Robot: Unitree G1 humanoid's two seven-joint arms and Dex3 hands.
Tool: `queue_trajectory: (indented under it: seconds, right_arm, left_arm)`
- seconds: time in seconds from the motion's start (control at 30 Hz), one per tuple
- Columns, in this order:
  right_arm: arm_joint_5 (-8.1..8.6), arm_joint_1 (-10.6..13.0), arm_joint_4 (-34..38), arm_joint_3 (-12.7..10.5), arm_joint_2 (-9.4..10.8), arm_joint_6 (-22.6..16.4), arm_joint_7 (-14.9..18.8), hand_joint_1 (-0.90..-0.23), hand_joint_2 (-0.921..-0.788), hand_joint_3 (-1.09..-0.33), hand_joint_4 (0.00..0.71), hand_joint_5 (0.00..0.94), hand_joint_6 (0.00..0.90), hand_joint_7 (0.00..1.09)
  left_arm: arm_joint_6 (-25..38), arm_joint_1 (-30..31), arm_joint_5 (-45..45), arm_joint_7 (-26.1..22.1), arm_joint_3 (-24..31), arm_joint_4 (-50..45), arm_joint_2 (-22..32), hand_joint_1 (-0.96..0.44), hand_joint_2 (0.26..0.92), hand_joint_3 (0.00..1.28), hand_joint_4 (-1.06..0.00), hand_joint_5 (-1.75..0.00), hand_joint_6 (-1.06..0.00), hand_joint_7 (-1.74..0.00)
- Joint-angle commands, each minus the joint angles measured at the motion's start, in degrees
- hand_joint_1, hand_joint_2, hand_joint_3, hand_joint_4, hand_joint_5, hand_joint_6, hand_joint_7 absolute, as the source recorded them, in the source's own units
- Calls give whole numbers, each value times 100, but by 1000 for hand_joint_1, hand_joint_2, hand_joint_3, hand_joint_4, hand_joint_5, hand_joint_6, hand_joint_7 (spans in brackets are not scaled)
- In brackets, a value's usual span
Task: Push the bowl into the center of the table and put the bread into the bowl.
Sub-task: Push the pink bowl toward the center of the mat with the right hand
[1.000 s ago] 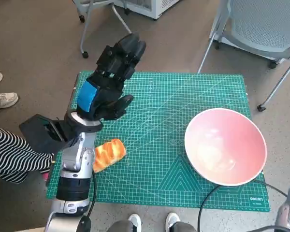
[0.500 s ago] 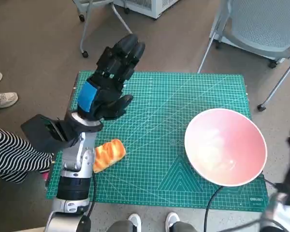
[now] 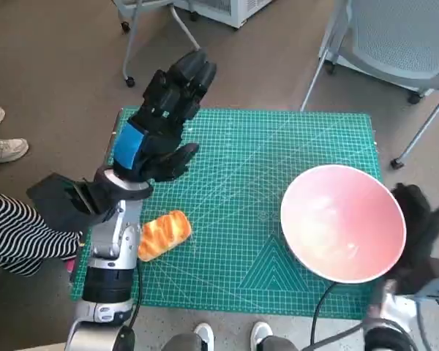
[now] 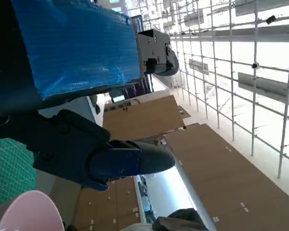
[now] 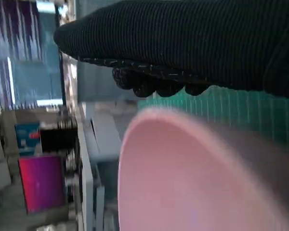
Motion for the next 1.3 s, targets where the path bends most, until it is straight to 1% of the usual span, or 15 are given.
queue_trajectory:
  seconds: [0.03, 0.17, 0.33, 0.63, 0.7, 0.77, 1.1, 1.3]
  right_arm:
    - [32, -144, 123, 107, 166, 78, 135, -618, -921, -886, 161, 2, 96, 474]
    - [13, -290, 103, 193, 273, 92, 185, -618, -921, -884, 163, 3, 103, 475]
    - [-26, -454, 103, 303, 355, 103, 195, -619, -921, -882, 166, 4, 110, 476]
    - [-5, -486, 125, 353, 355, 93, 188, -623, -921, -880, 168, 4, 111, 477]
    - [-47, -728, 172, 447, 454, 194, 202, -623, -921, -879, 166, 3, 111, 476]
    - [-64, -879, 202, 508, 524, 267, 204, -623, -921, -878, 165, 2, 110, 476]
    - [-122, -1206, 299, 684, 729, 450, 147, -612, -921, -884, 157, 0, 102, 478]
    - [-116, -1386, 377, 752, 808, 570, 174, -615, -921, -888, 149, 0, 95, 480]
  left_arm:
    - [-44, 34, 34, -33, 42, -87, 85, -723, 921, 442, 1, -93, 1, -373]
    - [-83, 32, 34, -51, 55, -44, 129, -723, 921, 447, 0, -90, 1, -370]
    - [-120, 38, 33, -75, 77, -13, 159, -719, 921, 450, -1, -88, 1, -363]
    - [-132, 34, 36, -90, 87, 2, 158, -715, 921, 451, -2, -84, 1, -356]
    - [-160, 44, 24, -101, 129, 39, 187, -718, 921, 449, -3, -83, 1, -355]
    - [-178, 55, 19, -105, 150, 50, 198, -721, 921, 447, -5, -83, 1, -354]
    - [-219, 97, 20, -105, 166, 36, 184, -720, 921, 437, -10, -75, 1, -336]
    - [-236, 116, 23, -103, 178, 44, 195, -719, 921, 435, -7, -66, 1, -321]
